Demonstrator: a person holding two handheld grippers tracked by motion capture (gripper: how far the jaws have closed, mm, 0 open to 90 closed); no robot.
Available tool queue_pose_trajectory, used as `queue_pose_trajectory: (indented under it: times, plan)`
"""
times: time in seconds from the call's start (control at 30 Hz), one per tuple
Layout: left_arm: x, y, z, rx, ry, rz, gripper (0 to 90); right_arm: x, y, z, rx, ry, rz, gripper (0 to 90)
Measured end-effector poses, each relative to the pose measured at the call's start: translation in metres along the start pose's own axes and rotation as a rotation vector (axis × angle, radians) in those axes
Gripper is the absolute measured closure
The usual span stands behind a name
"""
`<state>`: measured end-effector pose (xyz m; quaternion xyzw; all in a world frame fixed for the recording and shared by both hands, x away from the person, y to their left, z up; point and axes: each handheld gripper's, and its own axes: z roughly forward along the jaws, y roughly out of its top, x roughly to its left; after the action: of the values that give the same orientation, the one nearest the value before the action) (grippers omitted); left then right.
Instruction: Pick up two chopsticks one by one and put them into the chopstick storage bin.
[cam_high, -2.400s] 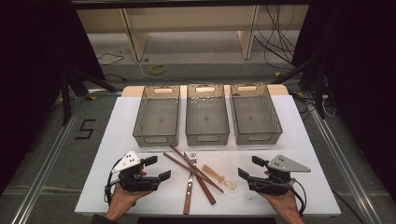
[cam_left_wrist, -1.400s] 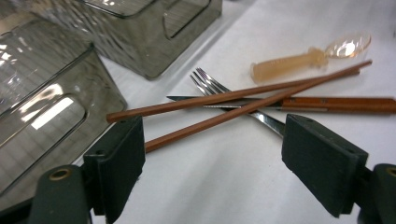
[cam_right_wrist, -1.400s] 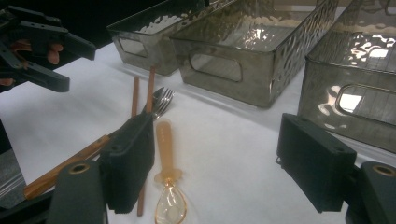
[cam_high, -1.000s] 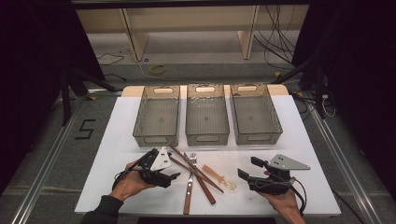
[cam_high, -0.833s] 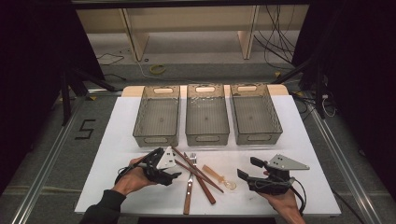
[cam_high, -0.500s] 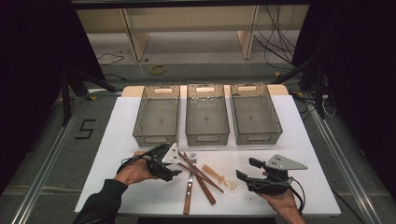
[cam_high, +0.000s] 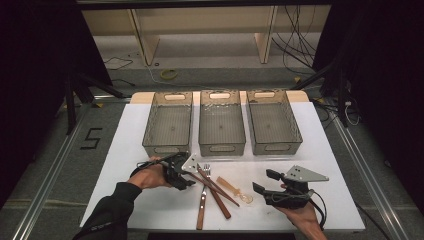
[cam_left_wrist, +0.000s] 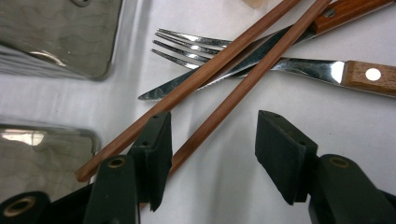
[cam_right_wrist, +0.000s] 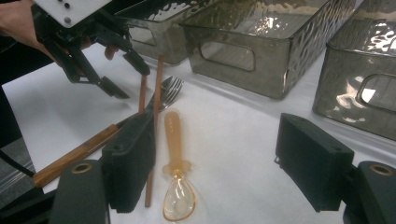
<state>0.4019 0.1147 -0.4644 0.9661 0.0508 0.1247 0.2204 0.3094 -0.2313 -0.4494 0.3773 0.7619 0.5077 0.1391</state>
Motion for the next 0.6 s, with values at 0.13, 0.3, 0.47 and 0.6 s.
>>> queue_pose_trajectory:
  times: [0.13, 0.3, 0.47, 0.6]
  plan:
    - [0.0028, 0.0011, 0.0036, 0.019, -0.018, 0.016, 47.1, 0.0, 0.0, 0.0, 0.0, 0.003, 0.001, 29.8]
    - [0.0075, 0.001, 0.0079, 0.023, -0.05, 0.019, 49.1, 0.0003, -0.0001, 0.0006, 0.006, 0.007, -0.001, 29.8]
    - [0.0096, 0.0014, 0.0075, 0.046, -0.079, 0.02, 53.3, 0.0004, -0.0007, 0.0018, 0.013, 0.013, -0.001, 29.7]
    - [0.0096, 0.0042, 0.0069, 0.077, -0.093, 0.041, 55.5, 0.0001, -0.0006, 0.0017, 0.013, 0.012, -0.001, 29.7]
